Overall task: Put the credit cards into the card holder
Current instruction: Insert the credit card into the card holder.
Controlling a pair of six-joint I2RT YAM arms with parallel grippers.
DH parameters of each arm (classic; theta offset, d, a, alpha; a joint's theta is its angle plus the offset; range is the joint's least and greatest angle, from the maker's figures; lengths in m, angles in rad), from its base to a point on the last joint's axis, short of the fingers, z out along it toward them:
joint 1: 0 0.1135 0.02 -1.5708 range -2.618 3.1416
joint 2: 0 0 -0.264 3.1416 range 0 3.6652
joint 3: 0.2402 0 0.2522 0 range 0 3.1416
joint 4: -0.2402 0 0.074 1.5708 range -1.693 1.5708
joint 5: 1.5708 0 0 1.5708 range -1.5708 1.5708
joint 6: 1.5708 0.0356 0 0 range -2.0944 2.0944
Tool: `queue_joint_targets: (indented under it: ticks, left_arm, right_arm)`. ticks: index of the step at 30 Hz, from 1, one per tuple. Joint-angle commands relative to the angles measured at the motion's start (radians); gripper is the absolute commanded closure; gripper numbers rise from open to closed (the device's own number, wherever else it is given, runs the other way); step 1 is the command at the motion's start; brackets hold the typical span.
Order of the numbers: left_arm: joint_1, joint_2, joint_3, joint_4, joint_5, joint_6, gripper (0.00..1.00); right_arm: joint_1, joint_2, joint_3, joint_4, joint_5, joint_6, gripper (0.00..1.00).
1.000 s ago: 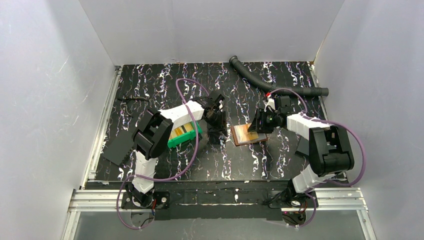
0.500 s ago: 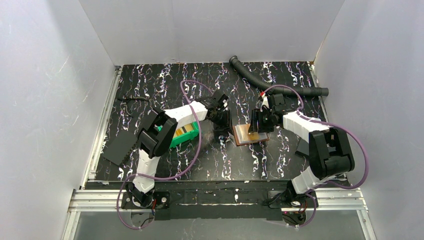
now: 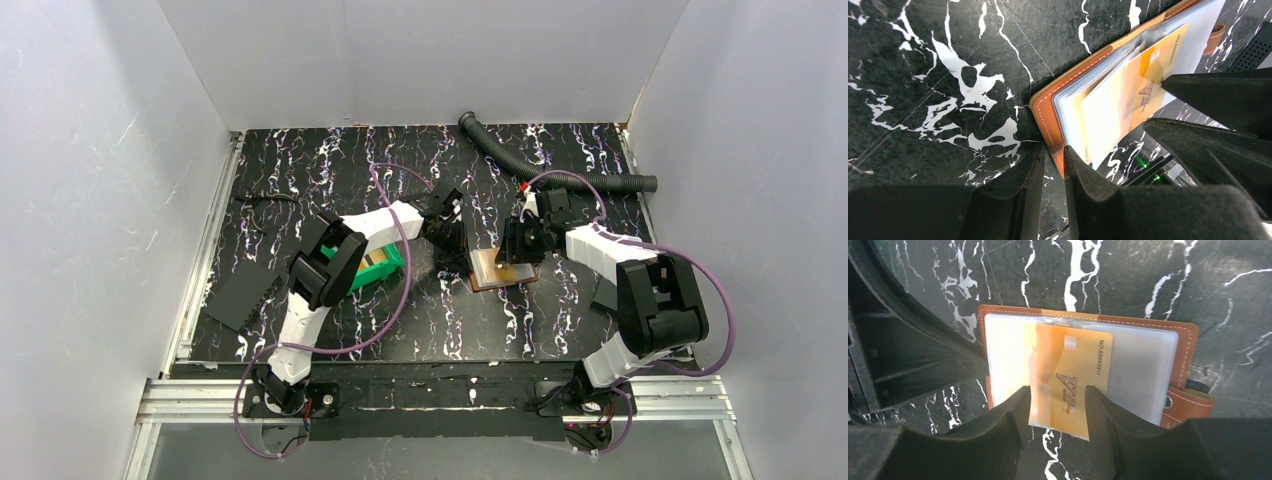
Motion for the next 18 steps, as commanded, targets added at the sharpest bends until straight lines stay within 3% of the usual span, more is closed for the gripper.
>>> queue_joint_targets:
  ticks: [1, 4, 12, 18]
  left_arm:
    - [-0.006, 0.028, 0.025, -0.051, -0.02, 0.009, 0.81]
    - [-0.006, 0.03, 0.028, -0.059, -0.026, 0.012, 0.81]
    - [-0.005, 0.021, 0.007, -0.065, -0.035, 0.024, 0.82]
    - [-0.005, 0.019, 0.005, -0.065, -0.032, 0.025, 0.82]
  right_arm:
    - [-0.008, 0.014, -0.033, 0.079, -0.095, 0.038, 0.48]
    - [-0.022, 0.021, -0.042, 0.104, -0.139, 0.067, 0.48]
    - [-0.031, -0.038, 0.007, -0.027, 0.049, -0.006, 0.38]
    - [-0.036, -0.007, -0.014, -0.017, 0.031, -0.01, 0.36]
